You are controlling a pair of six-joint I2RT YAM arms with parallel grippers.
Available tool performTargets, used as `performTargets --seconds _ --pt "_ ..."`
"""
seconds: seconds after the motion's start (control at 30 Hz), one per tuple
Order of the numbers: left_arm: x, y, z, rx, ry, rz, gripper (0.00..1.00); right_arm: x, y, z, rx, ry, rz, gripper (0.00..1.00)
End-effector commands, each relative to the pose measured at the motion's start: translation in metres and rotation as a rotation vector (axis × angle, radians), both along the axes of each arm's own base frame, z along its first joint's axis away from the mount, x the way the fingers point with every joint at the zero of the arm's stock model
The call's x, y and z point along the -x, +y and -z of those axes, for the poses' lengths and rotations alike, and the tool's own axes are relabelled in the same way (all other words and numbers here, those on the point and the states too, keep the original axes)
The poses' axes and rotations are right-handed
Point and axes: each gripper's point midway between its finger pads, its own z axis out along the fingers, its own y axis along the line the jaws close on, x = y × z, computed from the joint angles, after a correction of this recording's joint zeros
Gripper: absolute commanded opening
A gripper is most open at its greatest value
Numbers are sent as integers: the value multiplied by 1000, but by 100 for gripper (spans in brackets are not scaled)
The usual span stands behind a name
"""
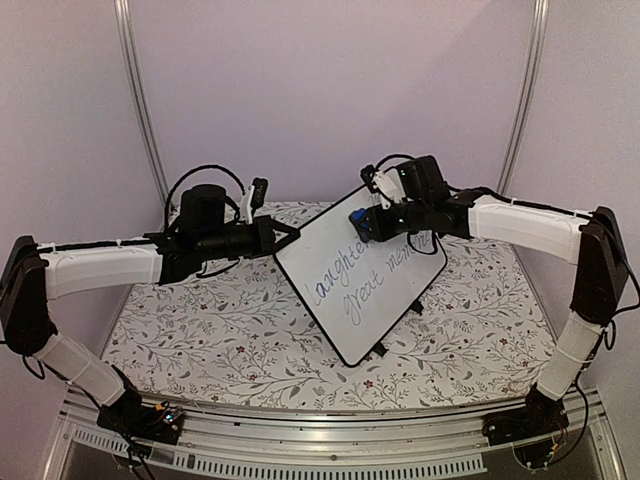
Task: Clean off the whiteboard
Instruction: Erase the whiteboard at the center of the board.
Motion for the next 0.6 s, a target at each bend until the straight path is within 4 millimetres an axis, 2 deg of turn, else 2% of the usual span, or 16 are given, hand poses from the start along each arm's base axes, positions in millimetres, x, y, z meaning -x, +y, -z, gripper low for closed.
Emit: performTargets --seconds 0.0,0.1,0.23,0.43,0.57 --pt "27 -10 -22 34 -68 133 0 29 -14 27 23 95 -21 17" --pt "26 -8 -23 27 -79 123 0 36 -17 31 19 112 -25 18" --pt "25 -7 -24 18 -90 113 0 37 -20 26 14 102 -17 17" --pt "25 -9 -25 10 -93 125 0 43 -19 39 12 125 -26 17" --pt "25 -8 -24 9 -92 121 0 54 -11 46 27 124 -47 17"
